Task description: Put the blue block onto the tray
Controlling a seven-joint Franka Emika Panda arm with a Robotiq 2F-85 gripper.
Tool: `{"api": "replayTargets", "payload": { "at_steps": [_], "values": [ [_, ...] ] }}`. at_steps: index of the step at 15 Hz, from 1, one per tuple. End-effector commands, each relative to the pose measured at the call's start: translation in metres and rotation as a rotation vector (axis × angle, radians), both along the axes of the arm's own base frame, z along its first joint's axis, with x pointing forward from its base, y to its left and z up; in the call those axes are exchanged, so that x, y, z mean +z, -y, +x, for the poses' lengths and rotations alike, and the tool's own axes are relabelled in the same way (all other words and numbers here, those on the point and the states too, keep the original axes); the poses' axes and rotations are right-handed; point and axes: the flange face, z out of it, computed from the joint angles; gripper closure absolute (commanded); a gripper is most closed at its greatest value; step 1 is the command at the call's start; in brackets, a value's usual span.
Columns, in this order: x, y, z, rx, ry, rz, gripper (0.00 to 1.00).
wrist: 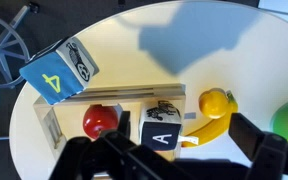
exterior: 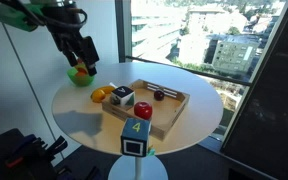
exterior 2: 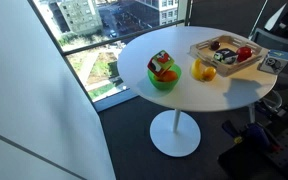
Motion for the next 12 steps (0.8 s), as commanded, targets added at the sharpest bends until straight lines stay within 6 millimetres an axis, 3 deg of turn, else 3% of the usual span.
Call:
{"api": "replayTargets", "payload": {
  "at_steps": [1, 12],
  "values": [
    [0.0008, 0.0001, 0.0001, 0.000, -0.001, 0.000, 0.00],
    [0.0027, 0.0025, 0.0044, -0.011, 0.001, 0.003, 0.00]
  ]
}}
